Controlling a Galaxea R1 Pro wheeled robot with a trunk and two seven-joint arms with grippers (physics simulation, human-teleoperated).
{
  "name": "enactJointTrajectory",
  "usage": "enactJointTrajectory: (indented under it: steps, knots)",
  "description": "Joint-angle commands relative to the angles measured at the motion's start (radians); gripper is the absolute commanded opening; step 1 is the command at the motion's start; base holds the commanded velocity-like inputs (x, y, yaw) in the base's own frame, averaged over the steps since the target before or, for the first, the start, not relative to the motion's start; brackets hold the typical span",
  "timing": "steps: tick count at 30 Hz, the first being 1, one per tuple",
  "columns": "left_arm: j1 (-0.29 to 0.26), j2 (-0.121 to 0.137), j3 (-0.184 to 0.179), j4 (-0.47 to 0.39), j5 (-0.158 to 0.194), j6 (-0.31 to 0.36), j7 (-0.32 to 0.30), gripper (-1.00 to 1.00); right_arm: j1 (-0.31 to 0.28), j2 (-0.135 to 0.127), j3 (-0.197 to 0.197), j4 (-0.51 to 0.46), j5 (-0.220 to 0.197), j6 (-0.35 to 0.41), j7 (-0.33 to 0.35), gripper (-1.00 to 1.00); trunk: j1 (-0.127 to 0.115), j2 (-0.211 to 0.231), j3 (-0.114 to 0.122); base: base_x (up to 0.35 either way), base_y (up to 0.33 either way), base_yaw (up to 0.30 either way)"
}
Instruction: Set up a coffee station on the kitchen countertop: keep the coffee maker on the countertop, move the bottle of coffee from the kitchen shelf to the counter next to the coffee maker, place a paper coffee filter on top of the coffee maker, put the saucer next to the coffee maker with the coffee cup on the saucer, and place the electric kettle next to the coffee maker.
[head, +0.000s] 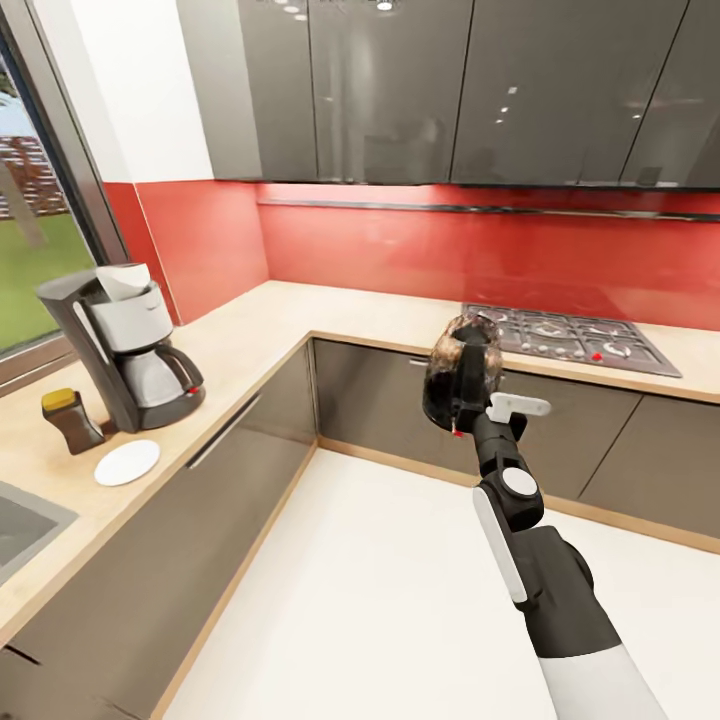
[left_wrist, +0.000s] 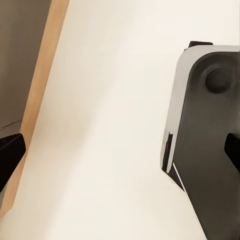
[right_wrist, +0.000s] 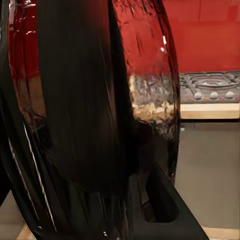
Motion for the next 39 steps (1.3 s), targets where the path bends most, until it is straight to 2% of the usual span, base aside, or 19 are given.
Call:
enactJointTrajectory:
  steps: [1, 8, 22, 39]
  knots:
    - [-0.001, 0.000, 0.006, 0.002, -0.011, -0.004, 0.004, 1.00, -0.001, 0.000, 0.002, -0.002, -0.006, 0.003, -0.008, -1.00, 0.001, -0.002, 0.000, 0.294, -0.192, 0.000]
    - [-0.001, 0.000, 0.007, 0.002, -0.011, -0.004, 0.004, 1.00, -0.001, 0.000, 0.002, -0.002, -0.006, 0.003, -0.008, -1.00, 0.001, -0.002, 0.008, 0.294, -0.192, 0.056]
    - [-0.001, 0.000, 0.007, 0.002, -0.012, -0.004, 0.006, 1.00, -0.001, 0.000, 0.002, -0.002, -0.007, 0.003, -0.007, -1.00, 0.001, -0.002, 0.011, 0.294, -0.191, 0.223]
    - [-0.001, 0.000, 0.007, 0.001, -0.012, -0.005, 0.006, 1.00, -0.001, -0.001, 0.001, 0.001, -0.006, 0.002, -0.007, -1.00, 0.001, -0.002, 0.011, 0.294, -0.191, 0.013]
